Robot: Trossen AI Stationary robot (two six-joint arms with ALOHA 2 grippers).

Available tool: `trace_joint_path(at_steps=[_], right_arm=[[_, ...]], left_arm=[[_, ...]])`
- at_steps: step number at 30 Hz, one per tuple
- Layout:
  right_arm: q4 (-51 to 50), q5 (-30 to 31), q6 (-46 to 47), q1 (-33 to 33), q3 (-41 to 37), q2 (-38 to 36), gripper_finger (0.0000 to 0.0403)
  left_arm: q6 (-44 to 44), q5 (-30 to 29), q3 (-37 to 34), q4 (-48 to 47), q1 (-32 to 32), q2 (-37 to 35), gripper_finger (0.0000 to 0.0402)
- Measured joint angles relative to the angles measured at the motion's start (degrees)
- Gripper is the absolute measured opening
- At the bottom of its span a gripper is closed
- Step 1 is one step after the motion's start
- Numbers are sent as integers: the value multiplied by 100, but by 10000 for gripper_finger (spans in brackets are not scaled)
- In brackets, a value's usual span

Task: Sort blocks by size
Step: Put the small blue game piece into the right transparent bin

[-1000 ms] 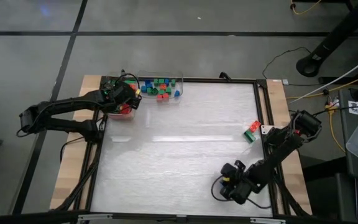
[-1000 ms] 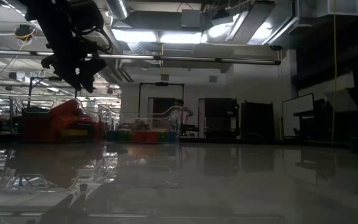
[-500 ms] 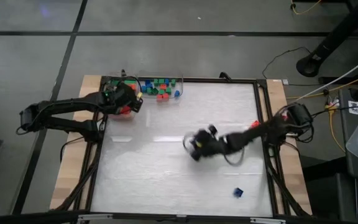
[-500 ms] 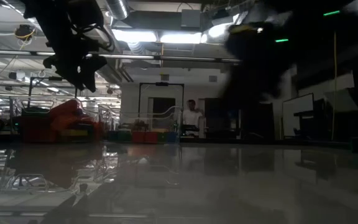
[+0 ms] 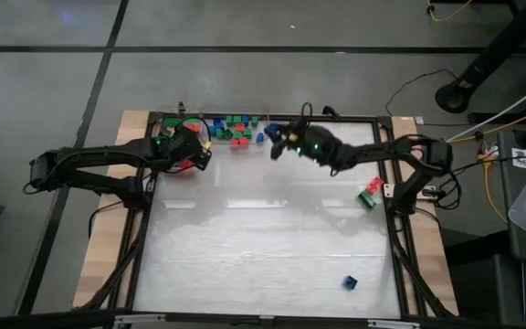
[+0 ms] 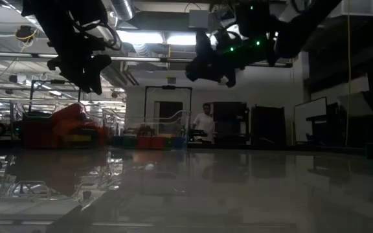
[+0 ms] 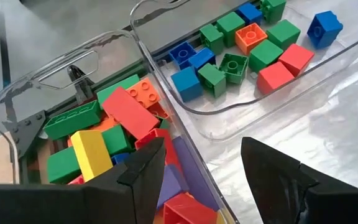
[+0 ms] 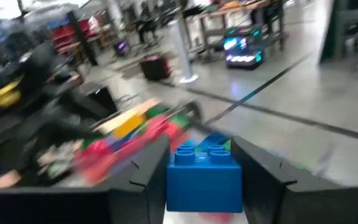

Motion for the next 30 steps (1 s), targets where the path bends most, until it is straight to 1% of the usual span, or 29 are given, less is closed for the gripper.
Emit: trace_joint_path(at_steps=[4,8,11,14,19,23,27,30], right_arm=[[344,-198,20,-469,0,166,164],[713,-389,20,-652,104,497,148],[721,-464,16,-632,466,878,143],[702,-677,1,-626,977,1323,155],[128,-734,1,-631,1758,1780,194],[-825,-737,1,-631,2232,1844,217],[-1485,-737,-2,-631,2522,1844,228],[-1502,-737,-2,-631,2637,1844,228]], left_arm=[[58,0,0,89,0,0,200],[149,-1,0,403,2,0,200],[190,-1,0,580,2,0,200],[190,-2,2,638,2,0,200],[168,-1,2,530,3,0,200],[169,-2,2,542,2,0,200],[224,-2,2,544,2,2,200],[225,-2,2,546,2,2,200]])
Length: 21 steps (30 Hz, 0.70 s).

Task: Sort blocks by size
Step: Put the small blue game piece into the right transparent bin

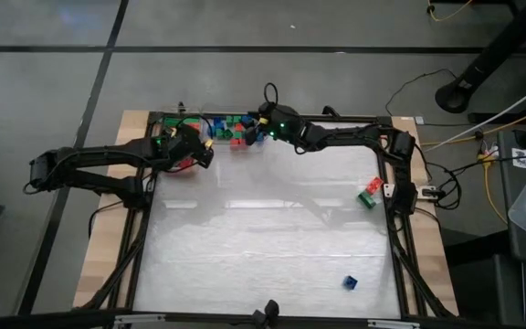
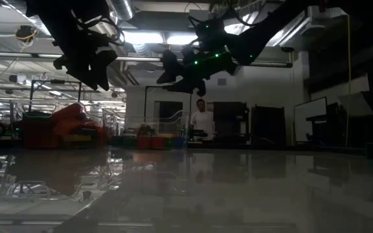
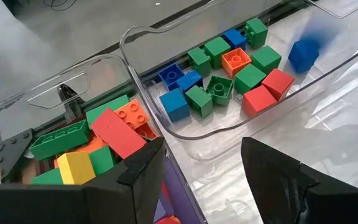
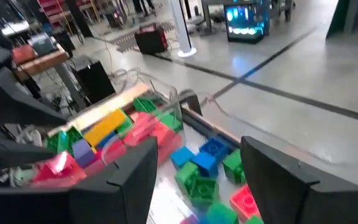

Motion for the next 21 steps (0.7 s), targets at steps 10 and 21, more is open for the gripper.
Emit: trace_joint_path(at_steps=[10,21], right_arm=[[-255,-186,6,2,19,-10,227],[-3116,-3267,175,287,21,-1133,227]], left_arm=[[-39,0,0,0,0,0,200],[49,2,0,-34,0,-1,200]])
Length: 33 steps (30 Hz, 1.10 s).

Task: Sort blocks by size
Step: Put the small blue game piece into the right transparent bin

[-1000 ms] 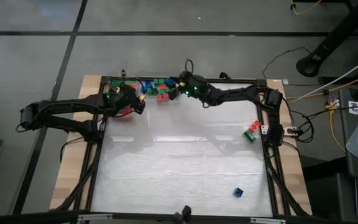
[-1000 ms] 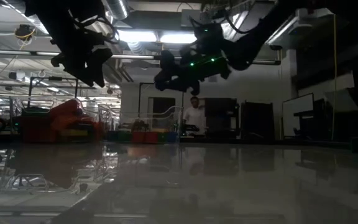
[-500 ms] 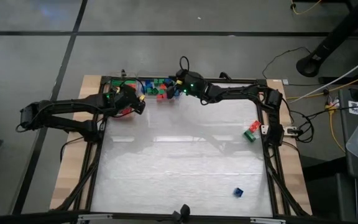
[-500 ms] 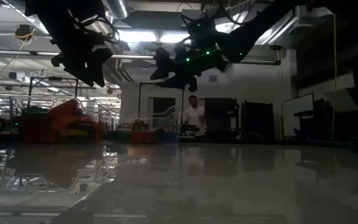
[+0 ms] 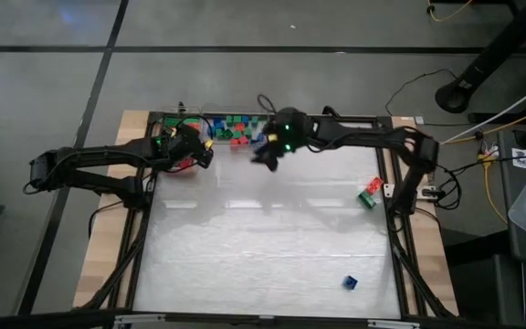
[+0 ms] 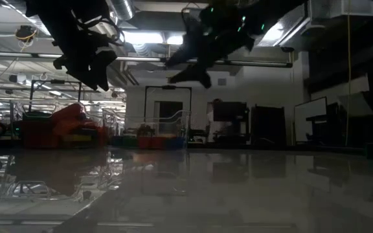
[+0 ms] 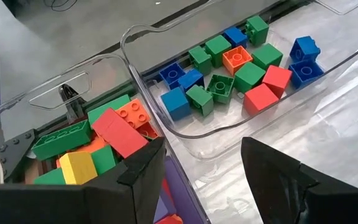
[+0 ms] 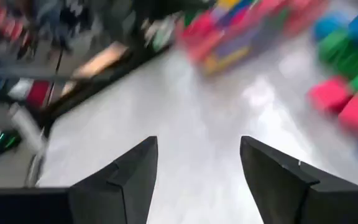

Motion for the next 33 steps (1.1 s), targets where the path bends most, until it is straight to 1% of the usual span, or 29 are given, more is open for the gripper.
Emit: trace_joint_path(at_steps=[3,7,10,14,16,19,21,23,25,26,28,30,33], right_arm=[[-1078,-31,-2,408,0,-373,227],[-2358,39,-2,1185,0,-760,227],[-3238,354,103,1922,0,-922,227],[-4142,861,828,3023,0,-937,227],[-4411,1012,1269,3573,0,-911,227],[-4669,1084,2001,4361,-4,-881,227],[-4665,1118,2250,4852,-4,-872,227],[-4692,1230,2264,5343,-4,-859,227],[-4687,1572,2274,5804,-4,-858,227],[-4684,1854,2400,6011,-4,-858,227],[-4690,2462,3046,6386,-13,-856,227],[-4702,2982,4004,6657,-13,-856,227],[-4945,3193,5627,6907,-13,-856,227]], left_arm=[[2,-1,0,-10,0,1,200],[5,-2,0,-11,0,1,200],[2,0,0,-11,0,1,200],[1,-2,0,-13,0,1,200],[1,-1,0,-17,0,1,200],[1,0,0,-20,2,1,200],[0,0,0,-31,1,1,200],[-1,-1,0,-56,0,1,200],[-7,0,0,-82,2,1,200],[-33,-2,0,-108,0,1,200],[-97,-1,0,-141,0,1,200],[-133,-2,0,-140,2,1,200],[-138,-2,0,-140,0,-1,200]])
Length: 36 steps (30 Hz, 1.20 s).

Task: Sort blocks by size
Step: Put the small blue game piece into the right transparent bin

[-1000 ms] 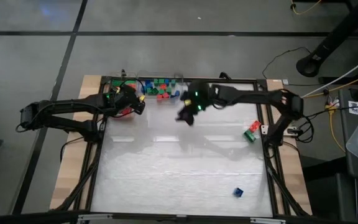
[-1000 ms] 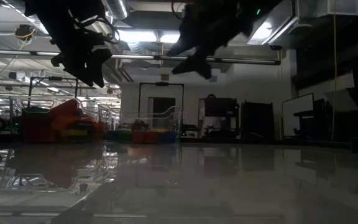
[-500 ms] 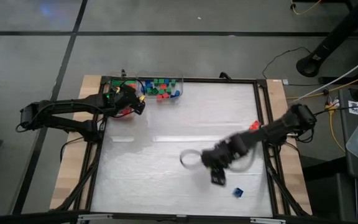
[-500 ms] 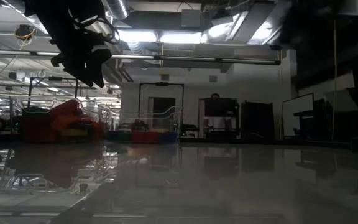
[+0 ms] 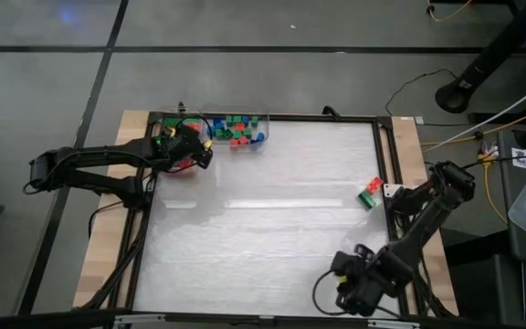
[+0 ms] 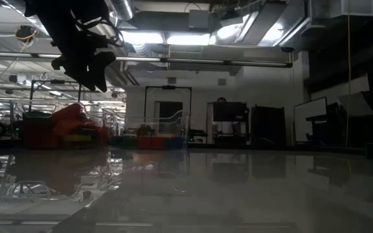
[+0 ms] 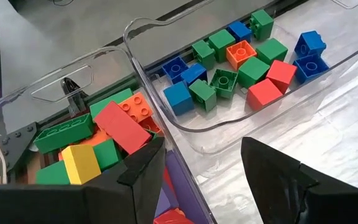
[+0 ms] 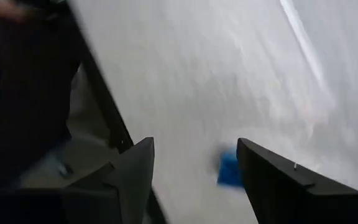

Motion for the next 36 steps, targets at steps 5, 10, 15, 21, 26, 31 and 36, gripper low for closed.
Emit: trace_joint_path(at_steps=[5,10,15,21,26,31,36], right_arm=[[-433,-3,1919,330,0,37,227],[-533,-68,2174,505,0,338,227],[-580,-480,2168,495,0,798,227],[-730,-524,2160,495,-2,1166,227],[-721,-524,2156,495,-2,1274,227],[-683,-498,2011,495,-2,1283,227],[-640,-416,1854,495,-2,1312,227]], left_arm=[[-8,2,0,0,0,1,200],[-30,2,0,0,0,2,200],[-36,1,0,2,2,2,200],[-55,0,0,3,1,2,200],[-57,1,0,4,1,2,200],[-65,2,0,2,2,2,200],[-122,2,0,2,2,2,200]])
